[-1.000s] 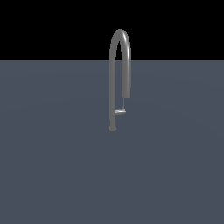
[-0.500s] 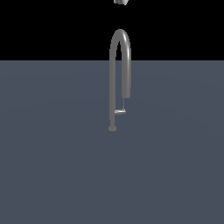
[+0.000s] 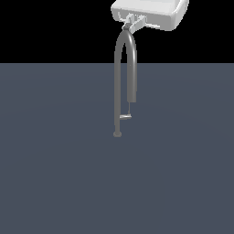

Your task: Turn on the faucet by rotating a designated handle.

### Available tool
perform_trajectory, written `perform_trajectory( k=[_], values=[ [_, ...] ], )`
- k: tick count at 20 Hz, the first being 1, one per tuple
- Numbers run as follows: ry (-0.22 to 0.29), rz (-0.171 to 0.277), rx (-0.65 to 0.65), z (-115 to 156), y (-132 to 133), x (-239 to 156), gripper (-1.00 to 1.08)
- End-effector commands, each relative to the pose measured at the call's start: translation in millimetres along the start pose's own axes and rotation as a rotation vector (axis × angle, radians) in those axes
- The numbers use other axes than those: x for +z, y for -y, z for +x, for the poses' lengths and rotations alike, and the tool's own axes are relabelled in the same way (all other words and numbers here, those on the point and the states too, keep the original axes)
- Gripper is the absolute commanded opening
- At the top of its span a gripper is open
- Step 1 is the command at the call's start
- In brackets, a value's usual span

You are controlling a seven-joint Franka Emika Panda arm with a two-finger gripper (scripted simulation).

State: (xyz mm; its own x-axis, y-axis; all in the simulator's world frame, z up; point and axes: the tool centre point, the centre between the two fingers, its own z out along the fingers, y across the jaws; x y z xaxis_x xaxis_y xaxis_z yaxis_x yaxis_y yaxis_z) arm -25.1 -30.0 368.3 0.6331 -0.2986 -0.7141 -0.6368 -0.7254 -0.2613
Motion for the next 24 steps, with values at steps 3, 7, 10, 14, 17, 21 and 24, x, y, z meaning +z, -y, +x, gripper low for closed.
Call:
perform_trajectory(
  k=[3,7,10,14,17,21,24],
  values=[
    [0.082,0.062,0.059,30.5,1.8,4.6,-1.00],
    [0.157,0.120,0.114,58.2,2.2,11.1,-1.00],
    [0.216,0.165,0.157,79.5,1.7,17.5,-1.00],
    [0.298,0.229,0.218,108.5,0.2,28.7,-1.00],
    [0.364,0.280,0.267,131.0,-1.7,39.4,-1.00],
    [0.450,0.346,0.332,158.9,-4.7,55.9,-1.00],
    [0.507,0.390,0.375,176.4,-7.0,68.3,-1.00]
  ],
)
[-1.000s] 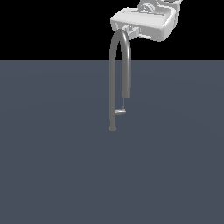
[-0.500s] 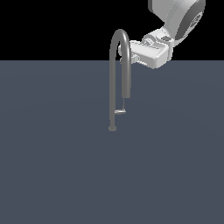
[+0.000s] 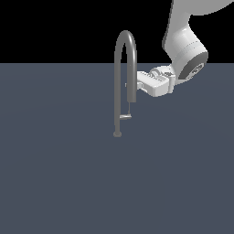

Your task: Turn on the faucet by rotating a designated handle.

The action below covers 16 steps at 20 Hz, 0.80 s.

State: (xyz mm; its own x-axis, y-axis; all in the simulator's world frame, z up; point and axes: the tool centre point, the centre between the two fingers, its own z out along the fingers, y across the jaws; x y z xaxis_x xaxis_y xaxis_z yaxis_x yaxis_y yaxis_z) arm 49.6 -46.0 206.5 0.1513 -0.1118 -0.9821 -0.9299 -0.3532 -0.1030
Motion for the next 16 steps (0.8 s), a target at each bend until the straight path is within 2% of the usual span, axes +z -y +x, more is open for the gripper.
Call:
perform_trajectory(
  k=[1,8,16],
  values=[
    [0.046,0.036,0.034,16.8,1.9,2.5,-1.00],
    [0.133,0.105,0.101,49.8,3.3,10.6,-1.00],
    [0.153,0.121,0.117,57.4,3.4,13.1,-1.00]
  ],
)
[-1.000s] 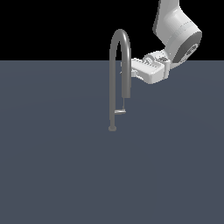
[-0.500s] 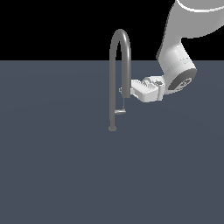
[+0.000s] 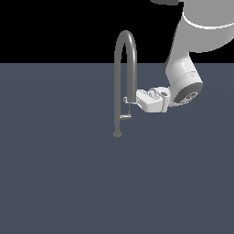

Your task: Turn on the faucet by rotating a designated handle.

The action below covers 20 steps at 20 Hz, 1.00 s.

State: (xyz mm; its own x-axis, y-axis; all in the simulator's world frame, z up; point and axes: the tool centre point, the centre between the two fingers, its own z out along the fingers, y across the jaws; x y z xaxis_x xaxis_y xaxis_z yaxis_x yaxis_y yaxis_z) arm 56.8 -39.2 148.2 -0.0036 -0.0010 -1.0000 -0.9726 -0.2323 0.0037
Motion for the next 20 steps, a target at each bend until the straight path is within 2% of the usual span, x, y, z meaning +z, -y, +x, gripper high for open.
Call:
perform_trajectory(
  k=[1,20],
  values=[
    [0.000,0.000,0.000,0.0,0.0,0.0,-1.00],
    [-0.001,0.003,-0.001,-7.5,-35.4,0.5,-1.00]
  ],
)
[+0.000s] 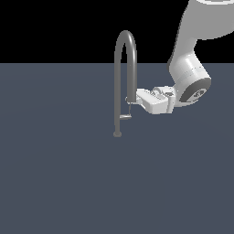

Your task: Turn on the faucet by rotating a designated handle.

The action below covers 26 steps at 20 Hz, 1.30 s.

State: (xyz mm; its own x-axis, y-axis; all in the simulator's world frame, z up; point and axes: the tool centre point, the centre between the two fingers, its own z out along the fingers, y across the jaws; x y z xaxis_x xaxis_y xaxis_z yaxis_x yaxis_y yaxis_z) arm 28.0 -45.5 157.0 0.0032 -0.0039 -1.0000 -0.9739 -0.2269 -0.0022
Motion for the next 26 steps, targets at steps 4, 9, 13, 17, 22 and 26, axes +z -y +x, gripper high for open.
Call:
perform_trajectory(
  k=[4,9,13,17,22,26],
  values=[
    [0.003,-0.003,0.005,1.6,-17.2,-0.1,-1.00],
    [0.004,-0.005,0.005,2.3,-32.0,0.0,-1.00],
    [0.000,-0.002,-0.004,3.8,-32.2,0.0,-1.00],
    [0.002,-0.004,0.001,13.6,-47.3,0.0,-1.00],
    [-0.004,-0.004,-0.017,11.1,-48.7,0.1,-1.00],
    [0.001,-0.005,-0.004,36.1,-64.2,0.1,-1.00]
  ],
)
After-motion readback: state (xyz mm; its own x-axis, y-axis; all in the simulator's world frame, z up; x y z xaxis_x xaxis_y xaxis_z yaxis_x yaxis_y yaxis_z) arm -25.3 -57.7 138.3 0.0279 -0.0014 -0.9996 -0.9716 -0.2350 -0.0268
